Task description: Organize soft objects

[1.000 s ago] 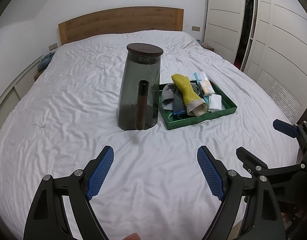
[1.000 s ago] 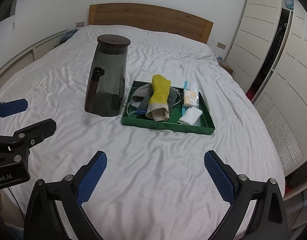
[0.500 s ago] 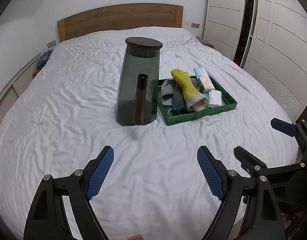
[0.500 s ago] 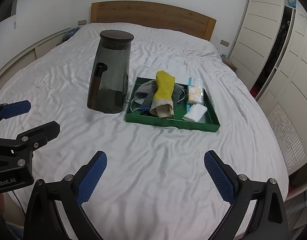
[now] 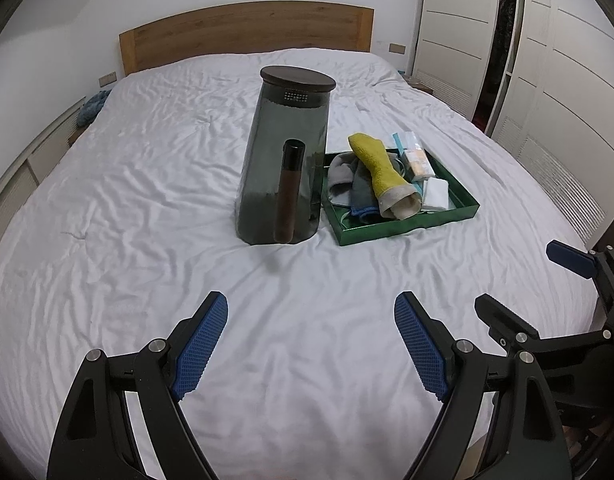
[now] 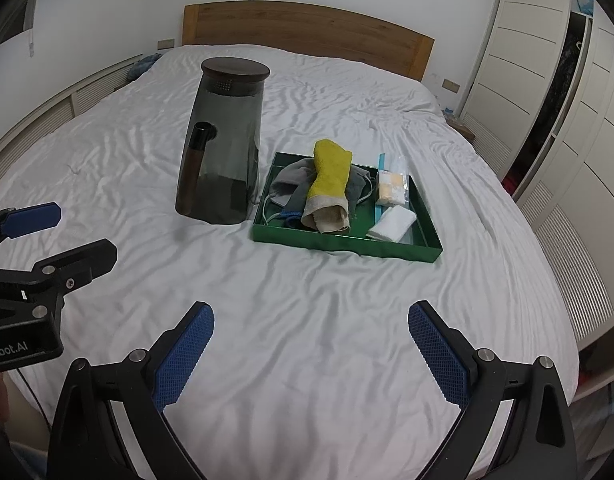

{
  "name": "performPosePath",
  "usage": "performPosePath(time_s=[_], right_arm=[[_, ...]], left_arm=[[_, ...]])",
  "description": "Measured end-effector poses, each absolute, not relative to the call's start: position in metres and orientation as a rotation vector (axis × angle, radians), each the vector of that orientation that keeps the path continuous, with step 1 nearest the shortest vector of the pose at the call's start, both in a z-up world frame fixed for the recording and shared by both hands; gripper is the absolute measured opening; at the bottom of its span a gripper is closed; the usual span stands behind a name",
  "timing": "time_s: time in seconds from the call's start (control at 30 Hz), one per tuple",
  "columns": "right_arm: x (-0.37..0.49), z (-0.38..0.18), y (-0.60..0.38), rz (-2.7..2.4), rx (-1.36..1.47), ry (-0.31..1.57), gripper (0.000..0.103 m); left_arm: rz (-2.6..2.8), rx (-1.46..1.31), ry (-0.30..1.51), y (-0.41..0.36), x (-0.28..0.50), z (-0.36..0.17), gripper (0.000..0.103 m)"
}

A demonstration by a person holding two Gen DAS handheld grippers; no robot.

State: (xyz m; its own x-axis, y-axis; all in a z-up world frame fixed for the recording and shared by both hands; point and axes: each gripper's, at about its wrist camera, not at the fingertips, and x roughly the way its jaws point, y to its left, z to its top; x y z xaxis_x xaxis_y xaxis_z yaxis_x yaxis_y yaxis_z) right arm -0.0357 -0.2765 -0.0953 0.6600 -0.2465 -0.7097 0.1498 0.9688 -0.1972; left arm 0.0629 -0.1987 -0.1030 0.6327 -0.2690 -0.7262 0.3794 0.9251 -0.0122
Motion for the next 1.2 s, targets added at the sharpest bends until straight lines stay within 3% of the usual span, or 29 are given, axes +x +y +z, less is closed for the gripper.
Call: performPosePath(time_s=[1.2], right_arm=[[-0.0375, -0.0967, -0.2727, -0.219, -0.125, 0.813, 0.1]], left_arm=[[-0.38, 0.152, 0.753, -0.2051, 0.054, -0.0976, 0.081]])
